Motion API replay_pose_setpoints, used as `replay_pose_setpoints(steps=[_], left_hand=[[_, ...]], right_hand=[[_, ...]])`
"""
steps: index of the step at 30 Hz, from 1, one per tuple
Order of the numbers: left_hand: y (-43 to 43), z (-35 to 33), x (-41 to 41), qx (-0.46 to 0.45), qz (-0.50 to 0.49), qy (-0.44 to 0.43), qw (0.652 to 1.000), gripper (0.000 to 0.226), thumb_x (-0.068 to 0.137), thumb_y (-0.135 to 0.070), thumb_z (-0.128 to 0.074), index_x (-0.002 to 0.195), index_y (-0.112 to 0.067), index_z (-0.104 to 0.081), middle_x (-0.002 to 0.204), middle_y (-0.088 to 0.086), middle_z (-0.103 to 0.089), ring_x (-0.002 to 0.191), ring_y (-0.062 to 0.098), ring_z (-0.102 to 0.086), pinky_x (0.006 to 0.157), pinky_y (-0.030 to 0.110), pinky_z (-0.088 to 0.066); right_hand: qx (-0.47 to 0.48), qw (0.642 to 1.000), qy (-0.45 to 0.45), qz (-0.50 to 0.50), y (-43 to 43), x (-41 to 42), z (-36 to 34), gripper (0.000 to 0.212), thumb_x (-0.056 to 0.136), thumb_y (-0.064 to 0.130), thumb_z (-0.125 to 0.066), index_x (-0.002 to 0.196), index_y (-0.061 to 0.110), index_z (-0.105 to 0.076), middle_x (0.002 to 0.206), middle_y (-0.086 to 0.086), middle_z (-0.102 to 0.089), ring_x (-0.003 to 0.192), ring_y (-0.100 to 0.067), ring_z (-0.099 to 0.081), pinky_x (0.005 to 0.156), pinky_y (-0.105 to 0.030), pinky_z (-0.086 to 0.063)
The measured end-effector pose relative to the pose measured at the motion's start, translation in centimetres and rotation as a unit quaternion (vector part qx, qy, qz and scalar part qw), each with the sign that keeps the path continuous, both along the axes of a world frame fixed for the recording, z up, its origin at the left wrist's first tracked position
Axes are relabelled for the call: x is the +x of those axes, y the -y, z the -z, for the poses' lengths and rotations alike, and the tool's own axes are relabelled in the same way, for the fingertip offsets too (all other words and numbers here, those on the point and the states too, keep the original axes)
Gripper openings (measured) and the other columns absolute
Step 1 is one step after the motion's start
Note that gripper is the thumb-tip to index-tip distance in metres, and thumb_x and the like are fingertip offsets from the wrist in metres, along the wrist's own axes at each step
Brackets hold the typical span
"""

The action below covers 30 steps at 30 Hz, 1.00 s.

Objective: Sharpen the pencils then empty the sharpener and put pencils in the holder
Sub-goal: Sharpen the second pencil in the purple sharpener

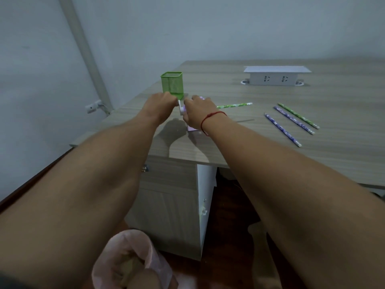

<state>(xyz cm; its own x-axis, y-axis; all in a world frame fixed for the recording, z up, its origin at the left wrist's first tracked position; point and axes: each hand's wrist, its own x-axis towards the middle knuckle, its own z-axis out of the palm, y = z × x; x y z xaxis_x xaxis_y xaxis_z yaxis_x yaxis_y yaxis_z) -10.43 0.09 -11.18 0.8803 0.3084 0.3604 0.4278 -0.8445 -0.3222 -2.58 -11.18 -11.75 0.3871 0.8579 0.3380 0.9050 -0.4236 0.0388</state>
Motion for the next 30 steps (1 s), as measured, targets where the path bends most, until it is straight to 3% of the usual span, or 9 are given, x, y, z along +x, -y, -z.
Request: replay_pose_setpoints(steps=[10,18,25,30], left_hand=[[0.4,-1.3,1.3,0.046,-0.013,0.007,0.999,0.03,0.092,0.001,-0.04,0.113,-0.005,-0.061,0.104,0.025,-0.063,0.097,0.042,-0.062,0.075,0.044,-0.049],[1.8,-0.8,-0.2,0.012,0.009,0.061,0.998,0.028,0.099,-0.014,-0.037,0.115,-0.005,-0.059,0.107,0.026,-0.063,0.1,0.045,-0.059,0.077,0.048,-0.046],[2.8,0.5,-2.5,-0.035,0.043,0.131,0.99,0.023,0.095,-0.007,-0.043,0.109,0.001,-0.059,0.096,0.03,-0.064,0.089,0.046,-0.061,0.068,0.047,-0.043],[4.0,2.0,-3.0,-0.06,0.04,0.138,0.988,0.023,0.098,-0.011,-0.043,0.113,-0.008,-0.06,0.098,0.024,-0.067,0.09,0.044,-0.062,0.069,0.045,-0.042]], right_hand=[[0.011,1.0,-0.002,0.019,-0.2,1.0,-0.2,0.038,0.099,0.022,-0.039,0.133,0.008,-0.047,0.131,-0.017,-0.054,0.12,-0.034,-0.053,0.102,-0.039,-0.038],[0.002,0.999,-0.011,0.046,-0.9,0.8,-0.2,0.039,0.097,0.018,-0.043,0.135,0.008,-0.047,0.133,-0.018,-0.053,0.124,-0.035,-0.051,0.103,-0.039,-0.038],[0.01,0.999,-0.007,0.035,-1.4,0.1,-0.5,0.038,0.099,0.024,-0.038,0.131,0.006,-0.05,0.131,-0.021,-0.054,0.122,-0.037,-0.052,0.102,-0.04,-0.039],[-0.012,0.999,-0.012,0.048,-1.5,0.2,-0.1,0.041,0.094,0.021,-0.051,0.132,0.006,-0.049,0.133,-0.02,-0.051,0.123,-0.037,-0.05,0.101,-0.041,-0.039]])
